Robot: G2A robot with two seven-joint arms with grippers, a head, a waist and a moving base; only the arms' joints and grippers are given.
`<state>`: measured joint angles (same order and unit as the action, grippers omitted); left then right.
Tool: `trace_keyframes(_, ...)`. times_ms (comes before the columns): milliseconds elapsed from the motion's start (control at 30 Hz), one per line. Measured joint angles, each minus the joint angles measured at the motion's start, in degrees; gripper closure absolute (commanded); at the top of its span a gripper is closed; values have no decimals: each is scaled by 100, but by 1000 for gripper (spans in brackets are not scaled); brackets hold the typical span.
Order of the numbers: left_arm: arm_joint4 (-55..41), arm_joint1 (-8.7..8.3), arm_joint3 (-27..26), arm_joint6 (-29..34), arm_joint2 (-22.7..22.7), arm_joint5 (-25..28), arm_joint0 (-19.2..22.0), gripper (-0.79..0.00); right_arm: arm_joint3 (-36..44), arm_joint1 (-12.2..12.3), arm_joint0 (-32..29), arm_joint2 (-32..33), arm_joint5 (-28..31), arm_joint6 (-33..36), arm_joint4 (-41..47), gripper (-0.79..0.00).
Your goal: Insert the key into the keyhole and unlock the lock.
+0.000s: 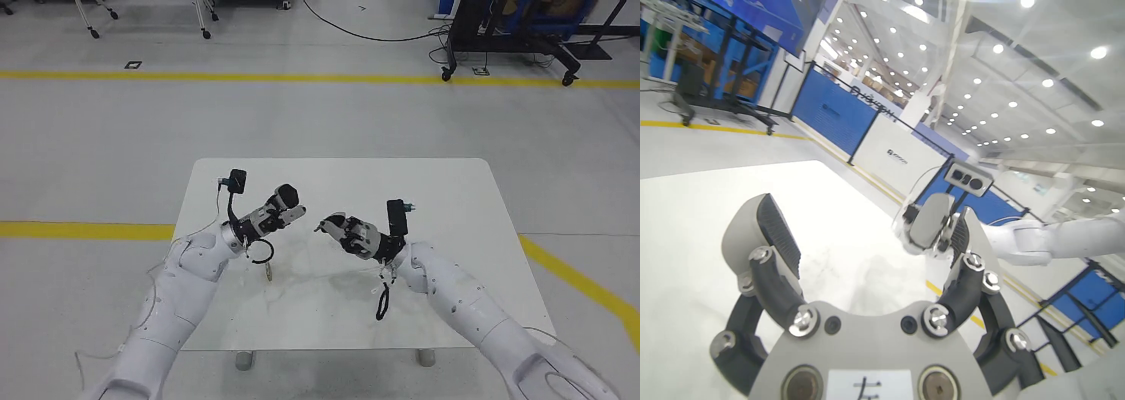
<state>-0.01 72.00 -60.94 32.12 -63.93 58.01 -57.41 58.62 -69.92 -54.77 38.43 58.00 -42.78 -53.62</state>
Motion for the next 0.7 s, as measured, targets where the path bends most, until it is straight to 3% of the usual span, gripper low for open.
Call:
trace_keyframes(100,-1345,-127,243,1281,-14,-1,188,-785,-30,-56,280,-629,0,297,1174,0)
trace_keyframes(167,-1702,-180,286,1696,138,-1,266,-785,-49,-69,456,-931,0,463,1802,0)
trace_keyframes(300,-1829,-314,281,1424,407,-1,361,-751,-157,-49,757,-1330,0,675,2722,0)
trace_keyframes(600,-2001,-537,194,1417,770,-1,468,-714,-560,-76,994,-1609,0,951,3399,0)
trace_keyframes(700,-1909,-573,281,1417,888,-1,547,-656,-631,-115,1050,-1674,0,1065,3568,0)
